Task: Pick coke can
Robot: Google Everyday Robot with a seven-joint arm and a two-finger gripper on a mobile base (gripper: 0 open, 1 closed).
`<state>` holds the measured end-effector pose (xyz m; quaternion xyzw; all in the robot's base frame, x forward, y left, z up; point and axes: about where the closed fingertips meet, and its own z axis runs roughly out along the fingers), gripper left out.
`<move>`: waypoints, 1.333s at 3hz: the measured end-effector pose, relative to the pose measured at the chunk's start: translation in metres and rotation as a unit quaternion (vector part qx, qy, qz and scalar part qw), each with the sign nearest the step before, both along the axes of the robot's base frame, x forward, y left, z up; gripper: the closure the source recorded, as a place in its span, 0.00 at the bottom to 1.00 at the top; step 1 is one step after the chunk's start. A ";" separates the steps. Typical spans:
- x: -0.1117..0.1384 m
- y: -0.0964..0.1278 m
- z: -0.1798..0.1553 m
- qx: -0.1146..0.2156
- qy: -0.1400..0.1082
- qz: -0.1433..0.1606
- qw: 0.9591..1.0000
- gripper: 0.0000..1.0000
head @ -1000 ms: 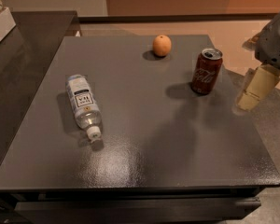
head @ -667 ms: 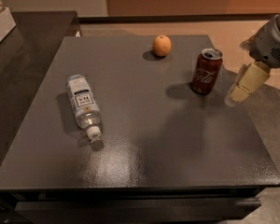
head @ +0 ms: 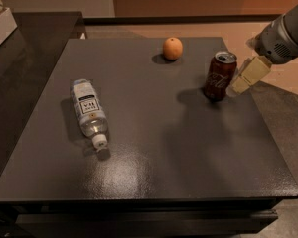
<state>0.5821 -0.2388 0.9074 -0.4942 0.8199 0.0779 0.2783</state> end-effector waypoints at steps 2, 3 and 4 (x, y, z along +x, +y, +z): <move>0.015 0.021 -0.013 0.042 0.020 0.020 0.999 0.18; 0.015 0.030 -0.006 0.054 0.019 0.034 0.998 0.41; 0.011 0.037 0.001 0.059 0.018 0.048 0.997 0.64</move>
Offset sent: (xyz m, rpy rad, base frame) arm 0.0172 0.0294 -0.0117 0.1231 0.0552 0.0605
